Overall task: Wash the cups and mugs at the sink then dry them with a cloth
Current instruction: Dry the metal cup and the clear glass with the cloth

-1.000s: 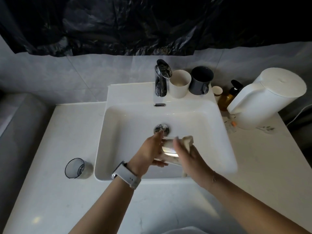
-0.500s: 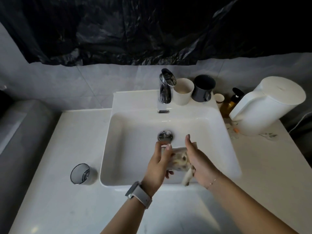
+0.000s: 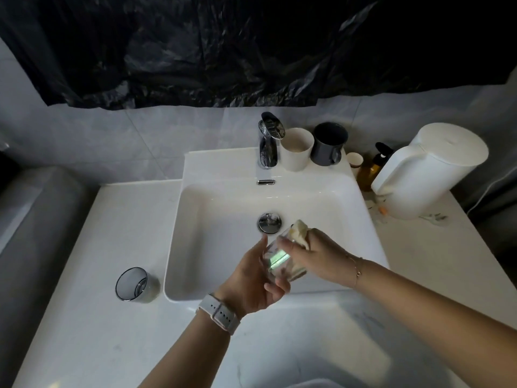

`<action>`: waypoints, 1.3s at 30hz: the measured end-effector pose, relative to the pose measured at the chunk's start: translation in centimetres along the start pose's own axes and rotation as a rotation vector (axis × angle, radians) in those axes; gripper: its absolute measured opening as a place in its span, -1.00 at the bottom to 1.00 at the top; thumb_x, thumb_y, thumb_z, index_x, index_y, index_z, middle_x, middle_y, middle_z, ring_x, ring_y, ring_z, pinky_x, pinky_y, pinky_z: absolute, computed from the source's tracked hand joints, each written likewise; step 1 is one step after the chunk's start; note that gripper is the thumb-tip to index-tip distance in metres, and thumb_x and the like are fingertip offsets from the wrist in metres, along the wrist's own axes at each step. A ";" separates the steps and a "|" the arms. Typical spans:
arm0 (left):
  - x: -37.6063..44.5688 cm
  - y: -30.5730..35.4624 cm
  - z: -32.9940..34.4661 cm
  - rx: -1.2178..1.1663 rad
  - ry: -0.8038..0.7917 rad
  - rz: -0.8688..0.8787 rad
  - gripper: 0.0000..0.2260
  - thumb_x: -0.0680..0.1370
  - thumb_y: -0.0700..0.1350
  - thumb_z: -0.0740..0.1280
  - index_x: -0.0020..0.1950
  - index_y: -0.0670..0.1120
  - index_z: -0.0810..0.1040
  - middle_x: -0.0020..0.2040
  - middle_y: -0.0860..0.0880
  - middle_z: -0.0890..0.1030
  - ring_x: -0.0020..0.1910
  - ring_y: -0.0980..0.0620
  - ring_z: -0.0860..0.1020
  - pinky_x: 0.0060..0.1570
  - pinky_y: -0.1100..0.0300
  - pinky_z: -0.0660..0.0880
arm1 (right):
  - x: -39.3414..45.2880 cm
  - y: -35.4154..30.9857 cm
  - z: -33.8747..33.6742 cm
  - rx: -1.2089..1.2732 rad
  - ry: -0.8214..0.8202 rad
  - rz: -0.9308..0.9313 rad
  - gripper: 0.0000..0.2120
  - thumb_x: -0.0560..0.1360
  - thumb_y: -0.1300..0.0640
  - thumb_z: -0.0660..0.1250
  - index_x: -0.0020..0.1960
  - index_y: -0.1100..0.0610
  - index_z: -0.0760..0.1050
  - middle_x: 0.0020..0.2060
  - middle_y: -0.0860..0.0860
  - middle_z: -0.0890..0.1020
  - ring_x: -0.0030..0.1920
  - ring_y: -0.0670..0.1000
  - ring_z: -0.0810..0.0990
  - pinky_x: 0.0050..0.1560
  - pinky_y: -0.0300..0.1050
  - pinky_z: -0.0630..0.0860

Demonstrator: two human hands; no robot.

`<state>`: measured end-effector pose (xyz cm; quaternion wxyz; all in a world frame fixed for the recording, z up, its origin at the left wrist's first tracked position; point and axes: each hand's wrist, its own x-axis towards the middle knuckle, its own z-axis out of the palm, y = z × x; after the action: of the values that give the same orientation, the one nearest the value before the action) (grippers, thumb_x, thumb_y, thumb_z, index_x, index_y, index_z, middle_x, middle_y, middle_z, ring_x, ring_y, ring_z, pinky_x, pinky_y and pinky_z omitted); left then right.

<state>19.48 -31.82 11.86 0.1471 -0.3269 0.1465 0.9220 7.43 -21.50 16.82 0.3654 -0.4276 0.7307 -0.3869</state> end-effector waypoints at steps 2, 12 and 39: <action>-0.3 -0.7 0.8 0.275 0.156 0.283 -0.48 0.52 0.35 0.14 -0.01 -0.04 0.65 -0.16 -0.12 0.61 -0.48 -0.03 0.47 -0.55 0.29 0.34 | 0.3 0.1 0.3 0.177 0.068 0.230 -0.35 0.49 -0.35 0.10 -0.16 0.29 0.39 -0.37 0.15 0.60 -0.31 0.05 0.62 -0.36 -0.12 0.54; -1.2 -0.7 1.0 0.472 0.514 0.672 -0.69 0.55 0.13 0.28 -0.08 -0.14 0.48 -0.36 -0.10 0.55 -0.46 -0.04 0.48 -0.45 0.19 0.39 | 0.8 0.2 2.9 0.605 0.033 0.369 -0.31 0.34 -0.48 0.19 0.05 0.11 0.57 -0.11 0.04 0.71 -0.03 0.02 0.68 0.14 -0.09 0.52; -0.4 0.3 -1.6 -0.083 0.216 0.389 -0.67 0.48 0.10 0.26 -0.13 -0.17 0.60 -0.09 -0.19 0.59 -0.56 -0.01 0.37 -0.63 0.37 0.23 | 0.4 0.7 0.2 0.122 0.035 -0.115 -0.84 0.55 0.04 0.17 0.12 -0.13 0.38 0.11 -0.12 0.43 0.13 -0.18 0.43 0.13 -0.43 0.33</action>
<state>20.53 -32.72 11.01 -0.0637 -0.3950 0.1836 0.8979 7.25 -21.70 16.07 0.3552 -0.4391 0.6861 -0.4585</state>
